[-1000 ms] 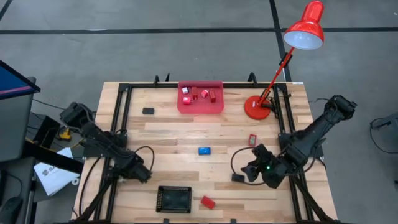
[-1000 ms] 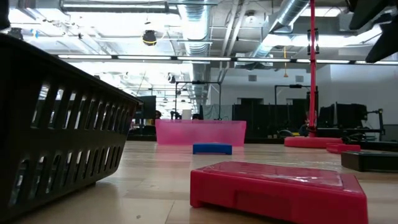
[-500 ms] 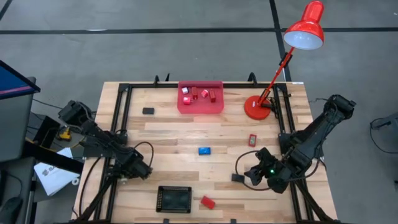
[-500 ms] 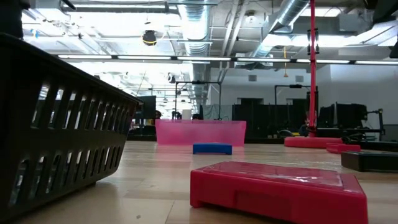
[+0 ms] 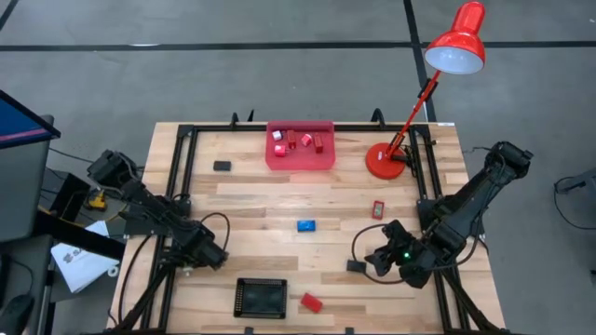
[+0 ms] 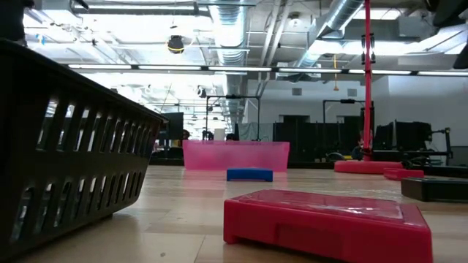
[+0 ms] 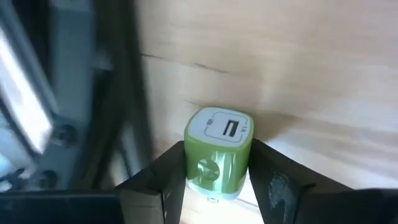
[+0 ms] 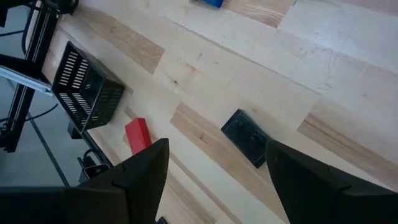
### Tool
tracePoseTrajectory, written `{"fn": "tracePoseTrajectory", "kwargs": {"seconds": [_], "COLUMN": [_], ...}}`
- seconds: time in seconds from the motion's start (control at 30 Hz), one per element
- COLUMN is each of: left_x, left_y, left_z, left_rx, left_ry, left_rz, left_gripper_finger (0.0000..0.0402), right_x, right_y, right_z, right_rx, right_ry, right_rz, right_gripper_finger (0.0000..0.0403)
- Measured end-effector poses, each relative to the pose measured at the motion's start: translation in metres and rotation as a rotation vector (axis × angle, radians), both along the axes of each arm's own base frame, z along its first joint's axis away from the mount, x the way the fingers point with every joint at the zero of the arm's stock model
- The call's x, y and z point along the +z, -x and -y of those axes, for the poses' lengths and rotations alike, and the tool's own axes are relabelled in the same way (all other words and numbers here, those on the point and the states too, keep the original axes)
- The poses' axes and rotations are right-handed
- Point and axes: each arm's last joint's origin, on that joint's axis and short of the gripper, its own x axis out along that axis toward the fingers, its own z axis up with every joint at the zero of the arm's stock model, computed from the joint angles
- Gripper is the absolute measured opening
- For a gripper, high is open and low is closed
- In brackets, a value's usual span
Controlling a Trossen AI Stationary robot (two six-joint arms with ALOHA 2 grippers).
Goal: Pick & Place Office items
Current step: Put the green and white charger adapter into the pink bin
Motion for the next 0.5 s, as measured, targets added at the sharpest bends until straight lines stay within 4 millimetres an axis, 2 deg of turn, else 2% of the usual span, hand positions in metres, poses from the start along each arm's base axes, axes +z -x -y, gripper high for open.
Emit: {"fn": "tracePoseTrajectory", "kwargs": {"seconds": [0.17,0.27,0.5], "left_x": [0.016,0.031,0.064], "left_y": [-0.015,-0.025,-0.045], "left_z": [0.001,-0.004,-0.039], "left_rx": [0.016,0.060,0.042], "left_ry": [-0.074,-0.151,-0.327], "left_rz": [0.246,0.465,0.839], "left_gripper_finger": [0.0138,0.0131,0.0134], "right_x": [0.000,0.000,0.000], "right_y": [0.000,0.000,0.001], "right_z": [0.000,0.000,0.001], "right_rx": [0.000,0.000,-0.020], "right_ry": [0.000,0.003,0.013], "right_rz": [0.000,-0.003,0.002], "right_gripper_finger": [0.0260,0.0260,0.0260]}}
